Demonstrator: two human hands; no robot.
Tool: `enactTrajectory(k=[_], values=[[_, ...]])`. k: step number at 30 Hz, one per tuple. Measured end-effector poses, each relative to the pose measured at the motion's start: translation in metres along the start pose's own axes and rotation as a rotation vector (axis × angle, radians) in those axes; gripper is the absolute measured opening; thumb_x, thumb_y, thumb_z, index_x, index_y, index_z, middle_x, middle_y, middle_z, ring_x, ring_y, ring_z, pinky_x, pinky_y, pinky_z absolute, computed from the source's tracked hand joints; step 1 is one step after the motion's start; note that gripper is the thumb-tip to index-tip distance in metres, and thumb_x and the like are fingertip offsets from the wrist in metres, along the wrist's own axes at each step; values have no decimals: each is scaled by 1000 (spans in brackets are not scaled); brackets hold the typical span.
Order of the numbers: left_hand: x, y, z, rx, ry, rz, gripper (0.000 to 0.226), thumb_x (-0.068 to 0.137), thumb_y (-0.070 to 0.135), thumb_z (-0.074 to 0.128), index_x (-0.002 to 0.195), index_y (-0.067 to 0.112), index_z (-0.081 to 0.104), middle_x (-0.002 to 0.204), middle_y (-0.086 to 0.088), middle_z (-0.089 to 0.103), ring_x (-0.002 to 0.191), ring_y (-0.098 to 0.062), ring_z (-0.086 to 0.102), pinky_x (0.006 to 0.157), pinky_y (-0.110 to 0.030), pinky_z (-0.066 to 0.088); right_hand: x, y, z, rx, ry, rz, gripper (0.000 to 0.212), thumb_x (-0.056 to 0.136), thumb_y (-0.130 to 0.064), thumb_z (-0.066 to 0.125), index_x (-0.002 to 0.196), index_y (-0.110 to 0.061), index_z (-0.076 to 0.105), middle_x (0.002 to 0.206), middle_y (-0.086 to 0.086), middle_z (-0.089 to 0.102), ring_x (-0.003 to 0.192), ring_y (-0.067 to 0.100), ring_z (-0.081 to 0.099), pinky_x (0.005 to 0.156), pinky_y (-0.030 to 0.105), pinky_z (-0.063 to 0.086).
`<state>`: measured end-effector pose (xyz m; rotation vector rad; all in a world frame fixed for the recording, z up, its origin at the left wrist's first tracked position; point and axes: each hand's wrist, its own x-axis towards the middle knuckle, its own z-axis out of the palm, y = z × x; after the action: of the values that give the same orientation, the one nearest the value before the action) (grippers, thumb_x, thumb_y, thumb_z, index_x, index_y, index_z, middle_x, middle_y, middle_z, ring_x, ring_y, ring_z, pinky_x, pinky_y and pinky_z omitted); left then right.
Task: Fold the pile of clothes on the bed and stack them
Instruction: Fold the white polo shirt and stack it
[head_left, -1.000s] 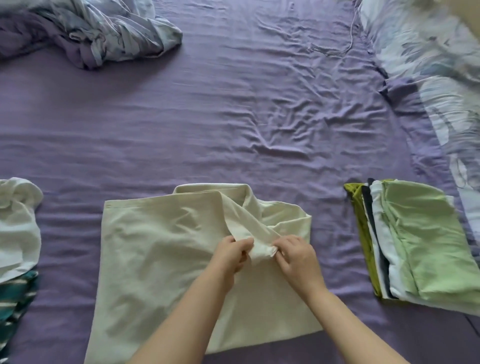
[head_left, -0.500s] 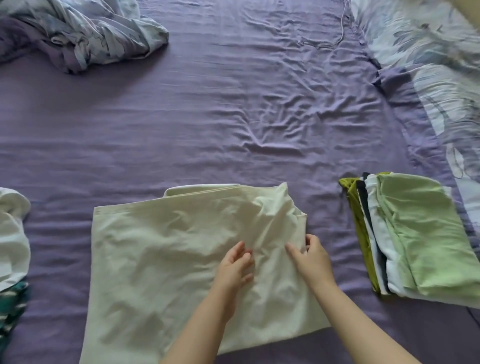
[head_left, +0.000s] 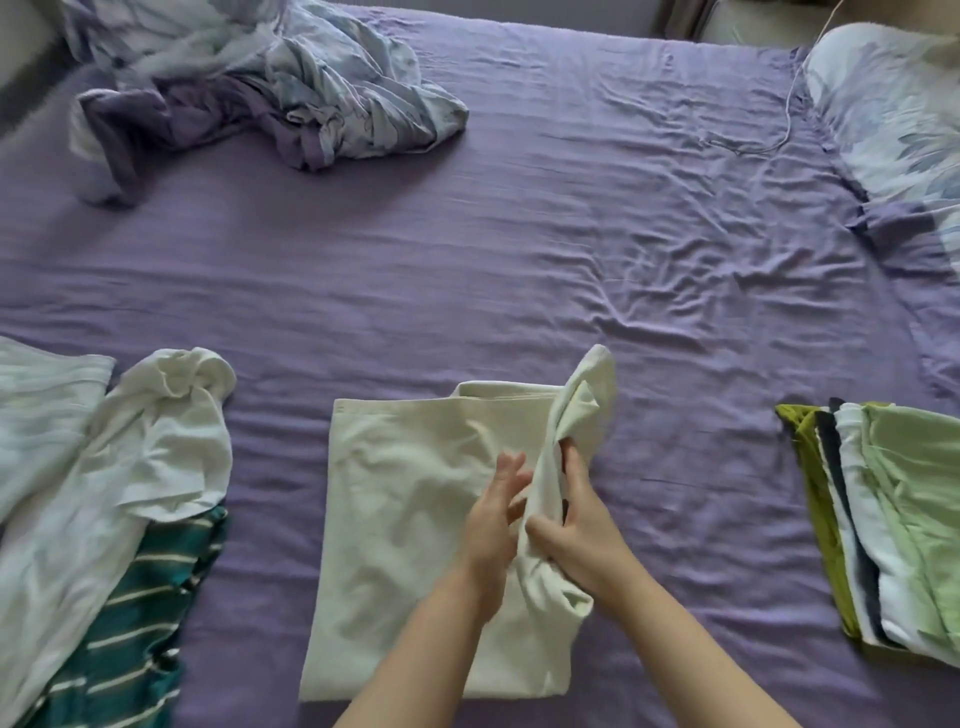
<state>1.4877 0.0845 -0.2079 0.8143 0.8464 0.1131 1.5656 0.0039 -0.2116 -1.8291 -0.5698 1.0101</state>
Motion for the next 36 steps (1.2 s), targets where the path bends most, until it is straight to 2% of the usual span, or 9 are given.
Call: enactTrajectory(k=[5,8,13,18,21,24,26,31,36], values=[[-11,12,-81,-185,56,43,54,90,53,40,128,21,59,124,-5,66,116,-18,61,92,-28,51,17,-16,94,-245,-144,-138,94,79,-10,58,142,-48,-1,152,-19,16,139,-4,20,105,3,19],[-20,1,-129,-261,122,32,53,90,52,39,129,21,57,126,-2,64,118,-15,60,91,-28,50,24,-6,134,-458,-336,-166,96,80,-24,55,146,-46,-11,159,-17,-7,143,6,22,106,19,30],[-28,-17,-168,-90,248,10,57,85,30,63,138,15,45,130,-7,61,118,-23,59,106,-45,42,17,22,150,-531,-485,-141,80,82,-27,54,151,-30,16,160,-6,-9,147,8,5,113,17,15],[-36,-33,-171,738,466,22,64,80,22,72,136,18,43,126,-2,58,116,-20,54,95,-29,43,-18,52,109,-589,59,-163,47,77,7,62,121,-9,63,138,4,48,130,25,43,107,11,19],[-46,-47,-168,1187,699,-8,66,80,34,68,139,20,43,128,-7,49,117,-28,44,98,-34,36,-38,65,90,-571,349,-27,48,77,5,68,124,-6,60,137,11,49,126,32,43,109,23,23],[-54,-49,-163,900,716,-100,81,78,33,73,145,14,31,139,-13,38,122,-31,44,99,-35,36,-49,67,84,-293,340,269,64,84,-11,69,141,-6,40,143,10,38,129,25,42,110,41,34],[-59,-46,-157,692,642,-163,81,78,28,75,144,9,31,137,-14,44,120,-31,49,95,-35,41,-53,68,79,-187,324,346,60,84,-9,68,138,-5,42,133,9,45,108,22,55,100,39,43],[-91,-42,-135,285,509,-221,35,85,21,70,114,3,61,97,-9,68,82,-24,67,52,-26,52,-74,62,55,104,232,462,15,86,1,59,93,-8,68,96,9,72,78,18,64,67,30,52],[-143,-71,-113,181,401,-313,31,87,23,67,114,9,61,103,-12,70,85,-30,67,61,-34,53,-124,61,22,296,197,551,19,84,-7,52,80,-13,69,81,6,69,72,24,62,61,34,51]])
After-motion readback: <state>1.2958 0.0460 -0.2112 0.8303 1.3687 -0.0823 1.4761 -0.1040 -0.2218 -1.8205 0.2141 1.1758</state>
